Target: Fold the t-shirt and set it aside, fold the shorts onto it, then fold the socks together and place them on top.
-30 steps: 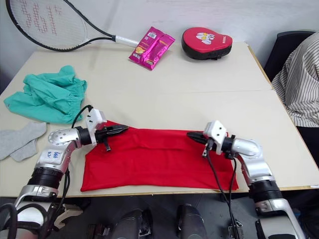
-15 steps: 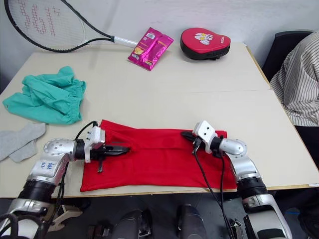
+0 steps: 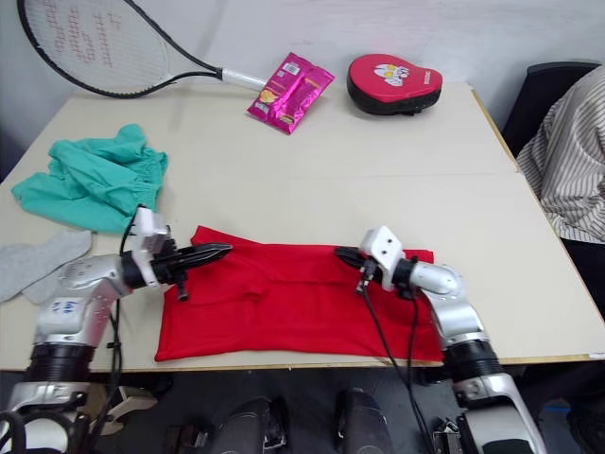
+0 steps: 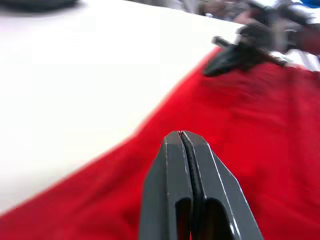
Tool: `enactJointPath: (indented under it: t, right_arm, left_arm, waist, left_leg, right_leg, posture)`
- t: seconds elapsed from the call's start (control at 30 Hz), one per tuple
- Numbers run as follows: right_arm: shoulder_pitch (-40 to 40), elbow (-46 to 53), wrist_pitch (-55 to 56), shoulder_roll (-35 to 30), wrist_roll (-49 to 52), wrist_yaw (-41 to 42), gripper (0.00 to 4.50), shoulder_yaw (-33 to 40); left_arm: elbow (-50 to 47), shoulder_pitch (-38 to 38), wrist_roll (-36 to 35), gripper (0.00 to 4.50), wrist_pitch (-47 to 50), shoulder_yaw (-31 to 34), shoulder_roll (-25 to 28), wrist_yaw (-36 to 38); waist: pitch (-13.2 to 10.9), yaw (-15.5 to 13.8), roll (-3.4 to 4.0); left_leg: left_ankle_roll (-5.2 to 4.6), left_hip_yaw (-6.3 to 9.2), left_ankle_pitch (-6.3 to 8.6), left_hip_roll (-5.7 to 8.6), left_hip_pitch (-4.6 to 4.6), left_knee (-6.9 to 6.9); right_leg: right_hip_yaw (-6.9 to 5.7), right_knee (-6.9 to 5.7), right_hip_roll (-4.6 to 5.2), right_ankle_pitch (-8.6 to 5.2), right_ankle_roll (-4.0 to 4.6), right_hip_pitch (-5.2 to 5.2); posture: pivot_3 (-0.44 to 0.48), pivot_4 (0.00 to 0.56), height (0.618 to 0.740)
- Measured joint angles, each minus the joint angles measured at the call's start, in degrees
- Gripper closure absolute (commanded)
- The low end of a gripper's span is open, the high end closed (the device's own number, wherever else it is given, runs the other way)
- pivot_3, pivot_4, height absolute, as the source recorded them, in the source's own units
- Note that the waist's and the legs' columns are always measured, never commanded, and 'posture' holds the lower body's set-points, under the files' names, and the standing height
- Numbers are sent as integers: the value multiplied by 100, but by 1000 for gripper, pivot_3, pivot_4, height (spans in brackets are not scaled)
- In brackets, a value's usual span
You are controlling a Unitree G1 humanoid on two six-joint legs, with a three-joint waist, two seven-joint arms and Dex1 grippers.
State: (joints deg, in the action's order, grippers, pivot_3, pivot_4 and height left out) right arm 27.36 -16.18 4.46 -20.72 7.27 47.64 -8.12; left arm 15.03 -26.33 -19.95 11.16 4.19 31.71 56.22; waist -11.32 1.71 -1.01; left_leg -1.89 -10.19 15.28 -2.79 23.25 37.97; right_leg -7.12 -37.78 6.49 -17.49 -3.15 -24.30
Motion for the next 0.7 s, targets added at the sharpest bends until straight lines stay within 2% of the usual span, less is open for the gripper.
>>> enactJointPath:
  t: [0.1, 0.23, 0.3, 0.43, 0.53, 0.7]
  right_arm:
    - [24, -20, 8, 352, -412, -495, 4500, -255]
    - [-32, -32, -3, 382, -768, -1017, 4500, -273]
    - [-287, 159, 60, 148, -818, -1200, 4500, -157]
    - [-855, 274, 67, -524, -784, -1478, 4500, 544]
    - [-1215, 275, 64, -821, -686, -1552, 4500, 917]
    - [-1704, 230, 86, -1186, -418, -1631, 4500, 1568]
  left_arm:
    - [263, -174, 419, 4479, -160, -232, -279, -531]
    - [357, -106, 702, 4479, -167, -300, -340, -943]
    - [252, 95, 757, 4479, -144, -227, -351, -1289]
    - [-40, 571, 793, 4479, -51, 266, -340, -2060]
    - [-246, 827, 810, 4479, -7, 376, -326, -2299]
    - [-310, 993, 777, 4479, -1, 649, -413, -2749]
  waist:
    - [0, 32, 0]
    - [1, 20, -2]
    - [5, 4, -5]
    - [31, -18, -33]
    - [43, -13, -40]
    - [68, -14, -45]
  left_leg:
    - [3, -4, -2, -2, 4, -4]
    - [3, -5, -2, -1, 4, -4]
    - [1, -4, -1, -1, 2, -4]
    - [-6, 15, 19, -1, -28, -5]
    - [13, 18, 64, -4, -92, -28]
    - [36, 17, 46, -2, -108, -74]
  right_leg:
    - [2, 1, -3, 0, 1, -6]
    - [2, 2, -2, -1, 1, -7]
    - [3, 5, 2, -1, 1, -3]
    - [-12, 24, 6, 0, 0, 41]
    - [-13, 44, 6, -2, 2, 97]
    - [-13, 62, 6, -5, 6, 100]
  posture:
    - [0, 150, 740]
    - [0, 150, 740]
    - [0, 150, 740]
    - [0, 150, 740]
    - [0, 150, 740]
    - [0, 150, 740]
